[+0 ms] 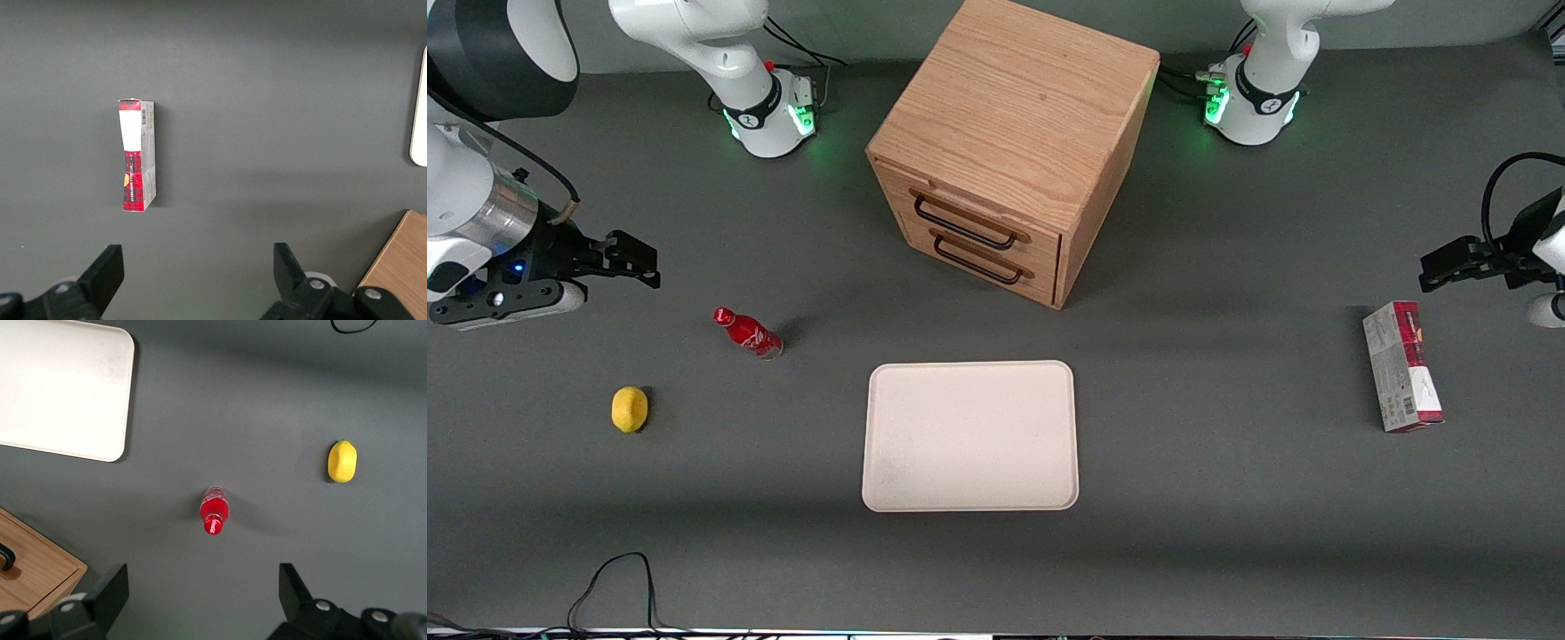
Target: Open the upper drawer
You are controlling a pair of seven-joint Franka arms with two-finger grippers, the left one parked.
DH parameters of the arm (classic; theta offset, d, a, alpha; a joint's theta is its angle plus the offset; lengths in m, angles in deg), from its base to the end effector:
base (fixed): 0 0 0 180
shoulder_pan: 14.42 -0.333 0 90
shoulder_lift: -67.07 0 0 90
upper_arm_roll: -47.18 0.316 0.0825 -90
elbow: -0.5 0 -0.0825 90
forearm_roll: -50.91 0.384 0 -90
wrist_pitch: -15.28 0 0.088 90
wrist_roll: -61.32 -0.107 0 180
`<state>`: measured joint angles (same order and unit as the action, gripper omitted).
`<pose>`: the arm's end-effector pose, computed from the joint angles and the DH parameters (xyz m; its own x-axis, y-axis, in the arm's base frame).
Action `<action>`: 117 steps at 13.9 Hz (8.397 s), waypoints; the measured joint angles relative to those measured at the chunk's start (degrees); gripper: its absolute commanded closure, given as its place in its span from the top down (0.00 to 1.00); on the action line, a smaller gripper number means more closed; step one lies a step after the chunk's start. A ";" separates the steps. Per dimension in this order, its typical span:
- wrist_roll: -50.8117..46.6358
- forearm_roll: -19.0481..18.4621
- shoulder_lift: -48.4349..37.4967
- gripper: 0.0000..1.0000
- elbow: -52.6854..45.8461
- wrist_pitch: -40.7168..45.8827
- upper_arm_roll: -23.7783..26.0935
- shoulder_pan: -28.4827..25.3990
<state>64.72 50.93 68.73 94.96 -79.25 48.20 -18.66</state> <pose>0.5648 0.0519 0.5782 0.9882 0.1505 -0.0276 0.1505 -0.9886 -0.0025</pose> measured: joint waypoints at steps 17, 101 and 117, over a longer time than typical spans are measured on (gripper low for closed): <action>2.81 4.71 6.24 1.00 -7.95 5.14 0.95 -0.43; 13.16 6.96 22.84 1.00 -6.87 -8.01 3.69 -26.80; 15.06 5.75 27.23 1.00 -11.46 -10.21 3.63 -23.76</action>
<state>79.78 56.68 95.96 83.50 -89.47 51.84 -42.42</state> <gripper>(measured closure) 0.000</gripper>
